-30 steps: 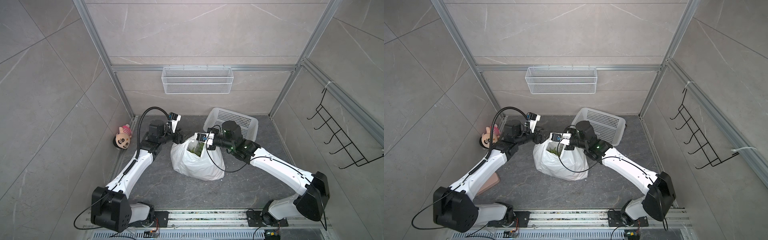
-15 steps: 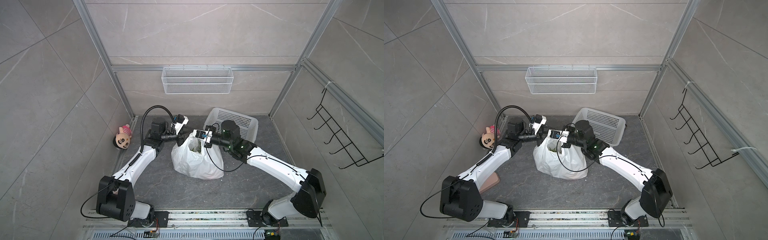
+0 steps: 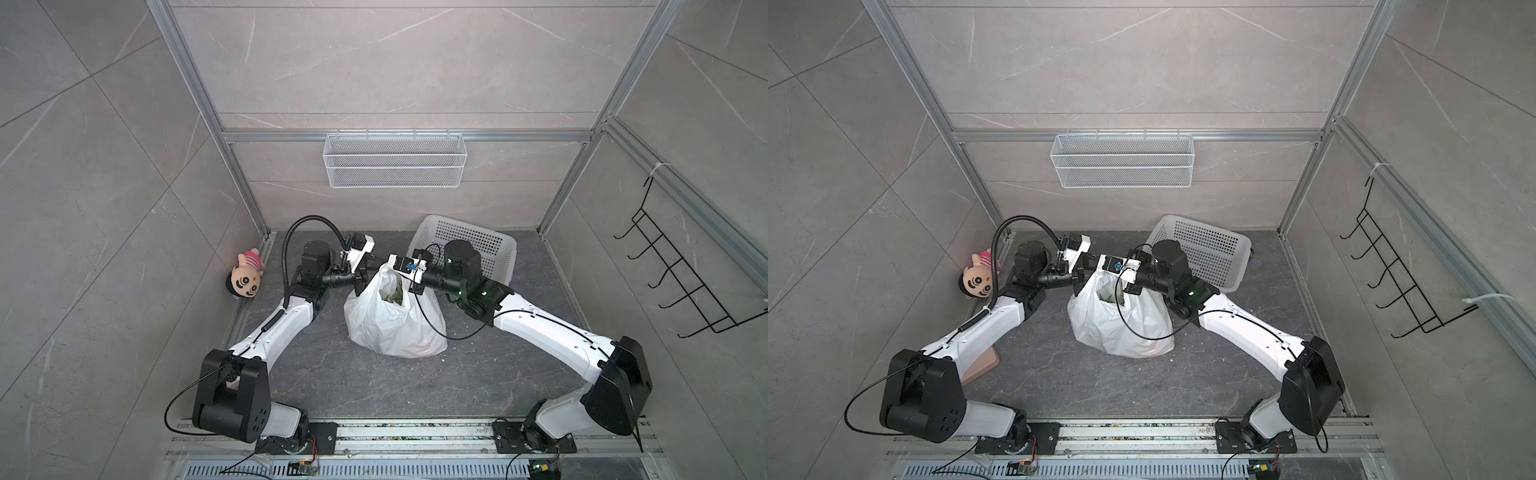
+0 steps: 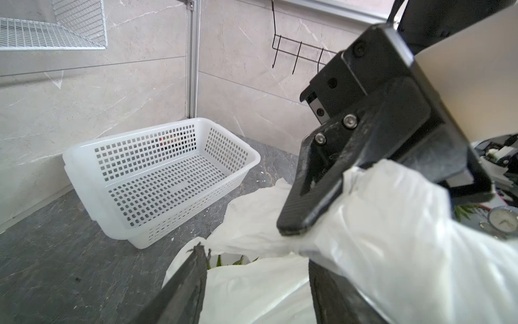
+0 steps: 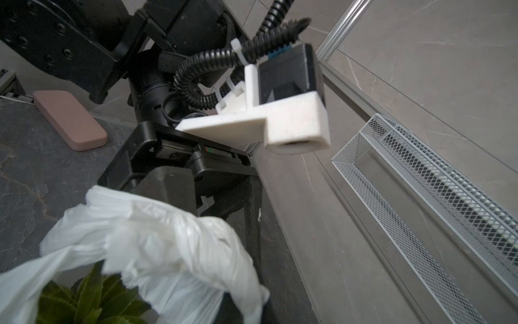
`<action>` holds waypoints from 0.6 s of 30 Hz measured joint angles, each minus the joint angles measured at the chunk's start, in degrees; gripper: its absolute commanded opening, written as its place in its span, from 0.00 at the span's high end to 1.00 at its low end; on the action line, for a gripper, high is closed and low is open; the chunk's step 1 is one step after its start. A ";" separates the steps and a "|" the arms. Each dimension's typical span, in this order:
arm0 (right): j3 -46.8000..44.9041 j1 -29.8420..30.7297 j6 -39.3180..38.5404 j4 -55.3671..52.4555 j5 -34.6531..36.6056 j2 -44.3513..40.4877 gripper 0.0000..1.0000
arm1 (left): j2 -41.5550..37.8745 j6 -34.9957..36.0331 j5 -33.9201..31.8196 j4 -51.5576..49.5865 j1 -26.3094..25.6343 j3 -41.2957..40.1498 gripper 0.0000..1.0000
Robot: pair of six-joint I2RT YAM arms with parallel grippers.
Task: Place the pineapple into a plastic bag & tie a knot
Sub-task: Cross the plastic bag at the center of the board.
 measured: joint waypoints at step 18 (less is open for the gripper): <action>-2.34 -0.52 6.67 4.66 -0.02 0.76 1.00 | 2.36 -18.86 -0.57 20.96 0.00 -5.49 0.65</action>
